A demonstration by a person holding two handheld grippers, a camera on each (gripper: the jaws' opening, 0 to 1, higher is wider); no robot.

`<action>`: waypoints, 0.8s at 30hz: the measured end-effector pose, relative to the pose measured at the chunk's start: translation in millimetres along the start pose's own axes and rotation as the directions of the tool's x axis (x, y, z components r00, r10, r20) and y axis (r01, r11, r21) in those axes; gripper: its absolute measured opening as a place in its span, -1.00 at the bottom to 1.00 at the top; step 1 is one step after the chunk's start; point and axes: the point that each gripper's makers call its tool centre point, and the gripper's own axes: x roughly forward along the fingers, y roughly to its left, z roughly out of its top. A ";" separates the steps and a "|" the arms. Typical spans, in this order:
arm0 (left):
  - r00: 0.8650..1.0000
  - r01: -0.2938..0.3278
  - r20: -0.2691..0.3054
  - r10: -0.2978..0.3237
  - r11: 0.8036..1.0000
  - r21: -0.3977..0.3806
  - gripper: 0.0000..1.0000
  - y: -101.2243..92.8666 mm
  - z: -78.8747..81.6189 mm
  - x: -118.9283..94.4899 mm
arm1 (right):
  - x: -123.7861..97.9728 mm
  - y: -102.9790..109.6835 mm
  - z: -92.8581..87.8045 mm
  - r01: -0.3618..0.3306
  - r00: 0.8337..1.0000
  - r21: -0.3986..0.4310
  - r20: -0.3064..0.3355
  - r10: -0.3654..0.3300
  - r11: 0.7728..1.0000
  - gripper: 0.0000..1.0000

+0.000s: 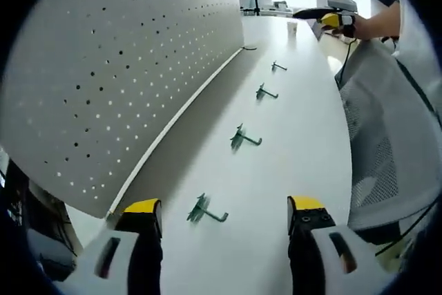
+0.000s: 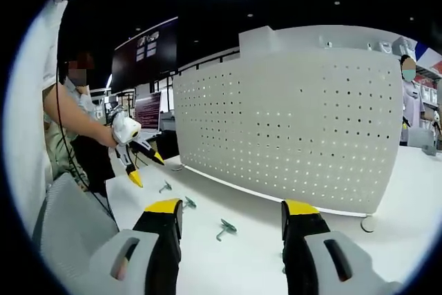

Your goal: Insert the hook assembly into the mounting plate slot until the hook locks in place.

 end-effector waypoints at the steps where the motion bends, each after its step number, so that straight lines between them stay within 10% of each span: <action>1: 1.000 0.006 -0.009 -0.006 1.000 0.006 0.52 0.3 -1.9 1.5 | -0.1 -0.1 -0.2 0.000 1.000 0.001 -0.001 0.000 1.000 0.12; 24: 0.985 0.112 -0.144 -0.092 0.985 0.133 0.50 6.2 -28.0 15.2 | 1.5 1.0 -2.6 -0.001 1.000 0.003 -0.010 0.001 1.000 0.12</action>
